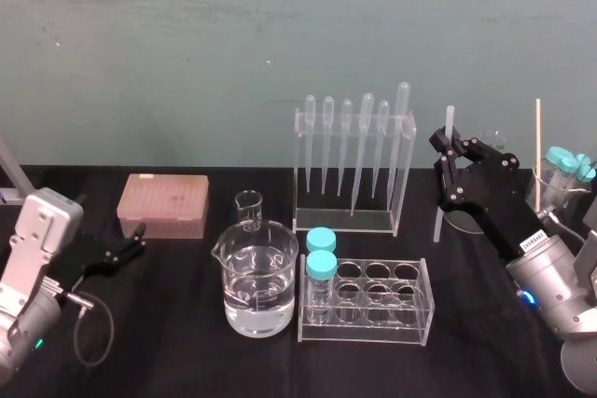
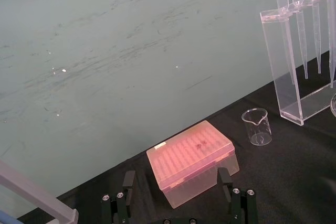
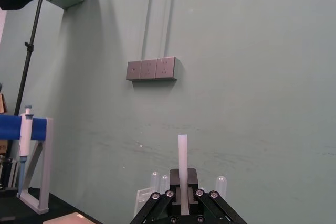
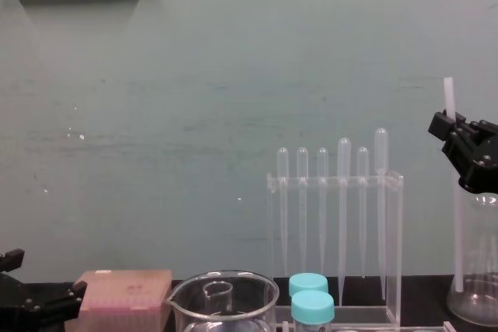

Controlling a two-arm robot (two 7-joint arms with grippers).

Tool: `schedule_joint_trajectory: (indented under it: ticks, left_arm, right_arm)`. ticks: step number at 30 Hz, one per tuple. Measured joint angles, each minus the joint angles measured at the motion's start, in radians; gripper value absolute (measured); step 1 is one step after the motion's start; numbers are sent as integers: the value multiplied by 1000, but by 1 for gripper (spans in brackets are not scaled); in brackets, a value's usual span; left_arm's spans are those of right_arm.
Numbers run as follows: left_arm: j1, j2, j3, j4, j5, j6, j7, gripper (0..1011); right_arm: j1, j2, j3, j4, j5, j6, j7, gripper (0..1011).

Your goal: Pick up the stirring rod with one hand, then place it down.

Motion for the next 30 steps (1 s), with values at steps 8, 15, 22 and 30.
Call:
schedule_joint_trajectory:
  ticks: [8,15,22,30]
  left_arm:
    - [0,0,0,0,0,0,0,1000]
    - [0,0,0,0,0,0,0,1000]
    - [0,0,0,0,0,0,0,1000]
    - [0,0,0,0,0,0,0,1000]
  right_arm:
    - [0,0,0,0,0,0,0,67]
    - [0,0,0,0,0,0,0,68]
    - [0,0,0,0,0,0,0,67]
    - [0,0,0,0,0,0,0,67]
